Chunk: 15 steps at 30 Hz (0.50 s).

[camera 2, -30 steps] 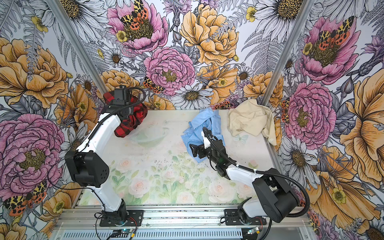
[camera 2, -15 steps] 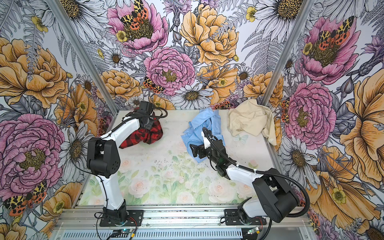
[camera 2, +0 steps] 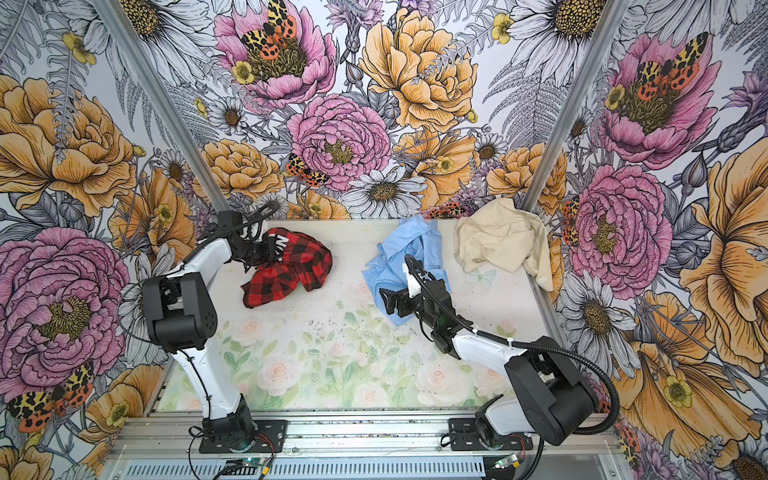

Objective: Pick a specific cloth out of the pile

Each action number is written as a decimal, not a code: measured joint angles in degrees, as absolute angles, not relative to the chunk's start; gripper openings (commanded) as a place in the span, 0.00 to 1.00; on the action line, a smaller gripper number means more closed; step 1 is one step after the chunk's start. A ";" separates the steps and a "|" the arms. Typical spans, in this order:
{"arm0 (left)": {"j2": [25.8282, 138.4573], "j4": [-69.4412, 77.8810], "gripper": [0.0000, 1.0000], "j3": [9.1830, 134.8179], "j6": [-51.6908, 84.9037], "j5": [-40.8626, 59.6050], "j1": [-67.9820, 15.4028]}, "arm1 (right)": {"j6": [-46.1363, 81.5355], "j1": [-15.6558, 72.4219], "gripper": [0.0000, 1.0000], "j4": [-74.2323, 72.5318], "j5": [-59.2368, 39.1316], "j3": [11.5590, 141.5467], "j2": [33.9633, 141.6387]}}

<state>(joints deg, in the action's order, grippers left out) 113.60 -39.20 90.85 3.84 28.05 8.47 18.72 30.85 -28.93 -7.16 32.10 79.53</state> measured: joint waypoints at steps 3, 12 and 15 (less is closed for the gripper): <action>112.33 -37.26 0.00 88.79 6.02 28.03 8.71 | 18.70 30.85 0.99 -28.95 -7.16 32.10 79.53; 102.50 -27.90 0.00 82.26 13.82 29.69 13.61 | 18.72 30.85 0.98 -28.93 -7.18 32.34 79.59; 102.13 -27.27 0.00 82.41 14.15 24.27 15.22 | 18.72 30.85 0.99 -28.95 -7.18 32.71 79.64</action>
